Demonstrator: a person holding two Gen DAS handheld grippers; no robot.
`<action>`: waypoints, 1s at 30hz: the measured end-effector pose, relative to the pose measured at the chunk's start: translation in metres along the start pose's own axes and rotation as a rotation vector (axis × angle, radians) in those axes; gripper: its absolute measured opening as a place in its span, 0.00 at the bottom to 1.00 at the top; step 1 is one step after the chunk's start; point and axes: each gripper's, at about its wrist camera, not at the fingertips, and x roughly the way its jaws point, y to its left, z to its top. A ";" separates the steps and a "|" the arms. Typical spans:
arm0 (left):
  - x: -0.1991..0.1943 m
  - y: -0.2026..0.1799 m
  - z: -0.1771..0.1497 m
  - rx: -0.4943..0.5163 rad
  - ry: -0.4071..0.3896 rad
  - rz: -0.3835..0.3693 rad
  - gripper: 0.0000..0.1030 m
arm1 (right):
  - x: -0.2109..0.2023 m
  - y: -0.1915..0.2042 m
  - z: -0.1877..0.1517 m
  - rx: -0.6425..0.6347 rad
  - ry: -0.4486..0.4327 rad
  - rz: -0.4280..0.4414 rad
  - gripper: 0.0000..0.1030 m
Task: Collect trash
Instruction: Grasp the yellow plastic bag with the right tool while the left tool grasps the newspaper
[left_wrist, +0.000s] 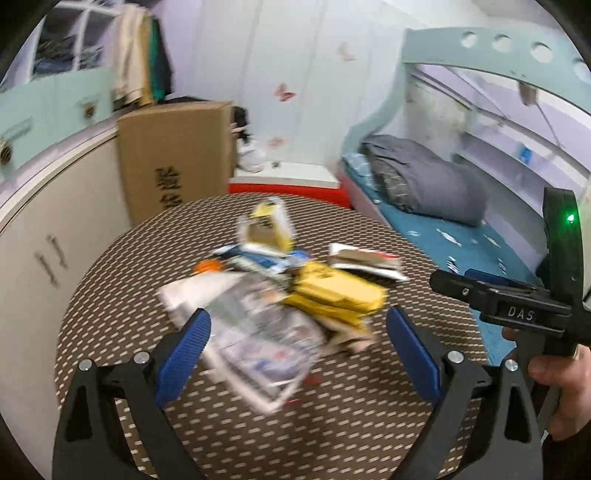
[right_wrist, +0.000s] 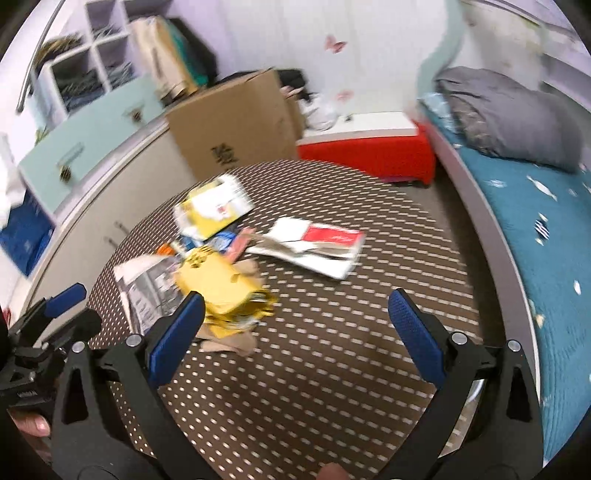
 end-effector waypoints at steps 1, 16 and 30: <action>-0.001 0.009 -0.002 -0.010 0.000 0.016 0.91 | 0.005 0.003 0.001 -0.009 0.006 0.003 0.94; 0.029 0.071 -0.020 -0.095 0.093 0.112 0.91 | 0.066 0.042 0.000 -0.190 0.129 0.108 0.38; 0.086 0.069 0.005 -0.096 0.175 0.006 0.35 | 0.033 0.033 -0.017 -0.167 0.090 0.141 0.65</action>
